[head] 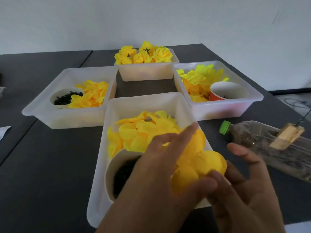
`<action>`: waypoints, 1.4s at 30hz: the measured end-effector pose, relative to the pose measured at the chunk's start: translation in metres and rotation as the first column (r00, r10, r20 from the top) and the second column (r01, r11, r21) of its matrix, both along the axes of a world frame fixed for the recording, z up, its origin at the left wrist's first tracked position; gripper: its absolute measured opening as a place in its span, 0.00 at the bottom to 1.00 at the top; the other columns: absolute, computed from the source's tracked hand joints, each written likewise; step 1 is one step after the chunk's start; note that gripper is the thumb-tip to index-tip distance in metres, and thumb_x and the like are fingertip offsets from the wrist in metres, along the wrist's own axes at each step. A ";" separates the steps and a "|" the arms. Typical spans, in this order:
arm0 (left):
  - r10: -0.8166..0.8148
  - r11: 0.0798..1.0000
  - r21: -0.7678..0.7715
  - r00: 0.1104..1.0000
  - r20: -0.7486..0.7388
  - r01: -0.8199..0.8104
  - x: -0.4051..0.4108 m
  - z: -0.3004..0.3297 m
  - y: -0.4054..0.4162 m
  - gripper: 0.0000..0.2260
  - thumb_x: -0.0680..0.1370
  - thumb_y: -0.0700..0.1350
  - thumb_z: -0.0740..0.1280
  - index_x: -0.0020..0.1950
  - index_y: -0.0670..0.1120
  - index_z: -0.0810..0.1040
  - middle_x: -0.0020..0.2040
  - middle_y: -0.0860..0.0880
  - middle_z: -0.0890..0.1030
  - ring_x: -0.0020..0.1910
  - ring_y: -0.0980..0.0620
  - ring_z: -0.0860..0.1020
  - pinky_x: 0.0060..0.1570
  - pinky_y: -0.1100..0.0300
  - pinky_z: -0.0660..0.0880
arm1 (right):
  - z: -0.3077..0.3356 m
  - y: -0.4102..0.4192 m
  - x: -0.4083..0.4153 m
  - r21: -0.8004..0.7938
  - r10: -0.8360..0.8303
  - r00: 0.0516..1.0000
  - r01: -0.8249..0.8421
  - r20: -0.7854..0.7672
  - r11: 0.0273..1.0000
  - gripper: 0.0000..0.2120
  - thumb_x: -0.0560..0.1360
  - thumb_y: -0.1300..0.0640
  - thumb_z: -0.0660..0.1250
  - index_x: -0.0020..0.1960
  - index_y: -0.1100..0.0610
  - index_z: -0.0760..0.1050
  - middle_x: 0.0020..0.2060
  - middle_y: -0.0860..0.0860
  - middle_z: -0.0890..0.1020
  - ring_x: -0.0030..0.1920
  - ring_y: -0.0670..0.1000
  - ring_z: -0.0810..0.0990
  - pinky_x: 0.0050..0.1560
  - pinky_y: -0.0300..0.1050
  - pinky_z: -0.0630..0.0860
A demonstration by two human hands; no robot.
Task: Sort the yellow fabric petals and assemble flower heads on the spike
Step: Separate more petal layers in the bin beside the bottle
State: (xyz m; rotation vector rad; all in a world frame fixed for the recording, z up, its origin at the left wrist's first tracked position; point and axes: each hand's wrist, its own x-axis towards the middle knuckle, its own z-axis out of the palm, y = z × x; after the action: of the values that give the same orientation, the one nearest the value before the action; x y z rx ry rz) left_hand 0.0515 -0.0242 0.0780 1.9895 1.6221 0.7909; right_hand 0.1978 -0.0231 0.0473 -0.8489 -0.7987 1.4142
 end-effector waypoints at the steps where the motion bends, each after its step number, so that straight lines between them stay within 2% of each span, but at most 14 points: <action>1: 0.001 1.000 0.010 1.000 -0.027 -0.001 0.001 -0.001 -0.002 0.34 0.60 0.76 0.51 0.64 0.82 0.41 0.65 0.73 0.60 0.58 0.82 0.57 0.52 0.82 0.60 | 0.002 -0.001 -0.003 -0.044 0.028 0.999 -0.030 -0.037 0.999 0.39 0.36 0.49 0.85 0.46 0.47 0.79 0.36 0.63 0.83 0.31 0.57 0.83 0.30 0.45 0.79; 5: 0.007 0.996 0.083 0.998 0.057 -0.012 -0.011 -0.001 -0.010 0.28 0.62 0.73 0.57 0.61 0.83 0.55 0.58 0.69 0.64 0.53 0.66 0.70 0.44 0.71 0.69 | 0.011 0.003 0.005 -0.213 0.345 0.930 -0.365 -0.126 0.906 0.31 0.40 0.64 0.84 0.43 0.61 0.82 0.42 0.68 0.82 0.38 0.63 0.84 0.32 0.51 0.80; 7: -0.040 0.995 0.095 0.997 0.060 0.034 -0.015 0.000 -0.014 0.26 0.63 0.70 0.62 0.60 0.82 0.62 0.57 0.68 0.65 0.50 0.62 0.73 0.39 0.71 0.70 | 0.013 0.006 0.013 -0.266 0.471 0.873 -0.488 -0.128 0.831 0.33 0.39 0.63 0.85 0.43 0.65 0.82 0.42 0.69 0.82 0.39 0.62 0.84 0.33 0.52 0.81; 9: -0.063 0.996 0.066 0.989 0.137 0.055 -0.017 0.000 -0.018 0.23 0.63 0.66 0.69 0.57 0.80 0.69 0.57 0.67 0.68 0.45 0.57 0.76 0.37 0.68 0.74 | 0.012 0.007 0.019 -0.292 0.578 0.809 -0.582 -0.109 0.759 0.29 0.45 0.63 0.84 0.44 0.66 0.82 0.40 0.68 0.82 0.38 0.61 0.84 0.34 0.48 0.81; 12: -0.090 0.995 0.049 0.973 0.214 0.082 -0.017 -0.002 -0.022 0.21 0.63 0.65 0.70 0.54 0.77 0.74 0.55 0.66 0.70 0.44 0.56 0.78 0.38 0.57 0.80 | 0.013 0.003 0.025 -0.260 0.692 0.716 -0.654 0.090 0.710 0.24 0.53 0.49 0.83 0.42 0.63 0.83 0.35 0.62 0.83 0.35 0.57 0.83 0.35 0.41 0.78; 16: -0.140 0.990 0.011 0.949 0.282 0.143 -0.017 -0.007 -0.025 0.17 0.62 0.66 0.69 0.51 0.76 0.76 0.55 0.67 0.71 0.59 0.67 0.70 0.50 0.58 0.75 | 0.017 0.002 0.030 -0.191 0.652 0.704 -0.625 0.281 0.757 0.27 0.54 0.39 0.81 0.42 0.58 0.84 0.31 0.57 0.82 0.33 0.50 0.81 0.35 0.38 0.76; 18: -0.140 0.990 0.013 0.951 0.275 0.142 -0.017 -0.009 -0.024 0.15 0.63 0.67 0.68 0.49 0.76 0.77 0.55 0.66 0.72 0.60 0.69 0.68 0.52 0.62 0.70 | 0.013 0.000 0.029 -0.174 0.602 0.724 -0.580 0.337 0.796 0.29 0.51 0.35 0.79 0.43 0.55 0.84 0.32 0.59 0.82 0.33 0.51 0.81 0.36 0.40 0.77; 21: -0.078 0.997 0.001 0.950 0.304 0.082 -0.013 -0.012 -0.021 0.15 0.63 0.68 0.66 0.50 0.76 0.77 0.57 0.66 0.72 0.59 0.66 0.70 0.54 0.57 0.73 | 0.007 -0.006 0.021 -0.153 0.479 0.785 -0.458 0.393 0.876 0.33 0.46 0.29 0.76 0.42 0.50 0.84 0.35 0.64 0.81 0.34 0.53 0.80 0.37 0.45 0.77; 23: -0.050 0.999 0.026 0.957 0.285 0.044 -0.010 -0.013 -0.021 0.16 0.64 0.69 0.64 0.51 0.77 0.75 0.58 0.70 0.69 0.59 0.68 0.69 0.54 0.61 0.73 | 0.007 -0.008 0.013 -0.106 0.386 0.823 -0.378 0.417 0.920 0.33 0.46 0.27 0.74 0.42 0.49 0.84 0.35 0.64 0.80 0.33 0.53 0.79 0.36 0.48 0.76; 27: -0.022 0.996 0.089 0.976 0.218 0.002 -0.007 -0.012 -0.023 0.18 0.66 0.69 0.61 0.56 0.79 0.71 0.63 0.72 0.66 0.64 0.64 0.68 0.56 0.58 0.74 | 0.006 -0.009 0.006 -0.049 0.292 0.873 -0.297 0.391 0.954 0.33 0.50 0.28 0.73 0.39 0.54 0.82 0.29 0.56 0.77 0.29 0.52 0.72 0.33 0.49 0.70; 30: -0.006 0.988 0.155 0.984 0.179 -0.022 -0.007 -0.012 -0.023 0.18 0.68 0.68 0.61 0.57 0.78 0.71 0.65 0.71 0.66 0.65 0.66 0.66 0.55 0.60 0.73 | 0.007 -0.008 0.005 -0.038 0.291 0.871 -0.301 0.395 0.953 0.30 0.51 0.28 0.73 0.37 0.52 0.82 0.28 0.59 0.76 0.30 0.51 0.73 0.34 0.49 0.71; 33: 0.015 0.983 0.174 0.982 0.187 -0.049 -0.008 -0.011 -0.021 0.17 0.67 0.68 0.61 0.55 0.77 0.73 0.63 0.70 0.68 0.63 0.67 0.68 0.53 0.63 0.73 | 0.008 -0.007 0.004 -0.034 0.289 0.863 -0.303 0.415 0.952 0.30 0.50 0.26 0.72 0.38 0.51 0.82 0.30 0.63 0.76 0.32 0.52 0.75 0.35 0.48 0.73; 38: 0.037 0.970 0.234 0.987 0.155 -0.073 -0.006 -0.008 -0.021 0.16 0.71 0.65 0.62 0.58 0.71 0.76 0.57 0.65 0.74 0.55 0.57 0.76 0.47 0.51 0.76 | 0.008 -0.005 0.005 -0.011 0.263 0.853 -0.290 0.450 0.957 0.30 0.55 0.29 0.71 0.40 0.55 0.80 0.30 0.61 0.77 0.31 0.52 0.75 0.34 0.44 0.75; 42: 0.048 0.957 0.272 0.983 0.175 -0.096 -0.005 -0.009 -0.020 0.13 0.74 0.61 0.62 0.54 0.65 0.82 0.55 0.61 0.78 0.54 0.56 0.79 0.46 0.52 0.78 | 0.011 -0.004 0.001 0.024 0.248 0.878 -0.282 0.409 0.959 0.25 0.59 0.33 0.71 0.38 0.56 0.81 0.33 0.66 0.74 0.33 0.52 0.74 0.32 0.41 0.74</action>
State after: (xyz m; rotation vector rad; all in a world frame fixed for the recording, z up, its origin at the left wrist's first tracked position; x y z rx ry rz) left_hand 0.0466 -0.0438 0.0692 1.9939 1.5631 1.2414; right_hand 0.1987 -0.0270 0.0580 -1.0111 -1.3241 1.4497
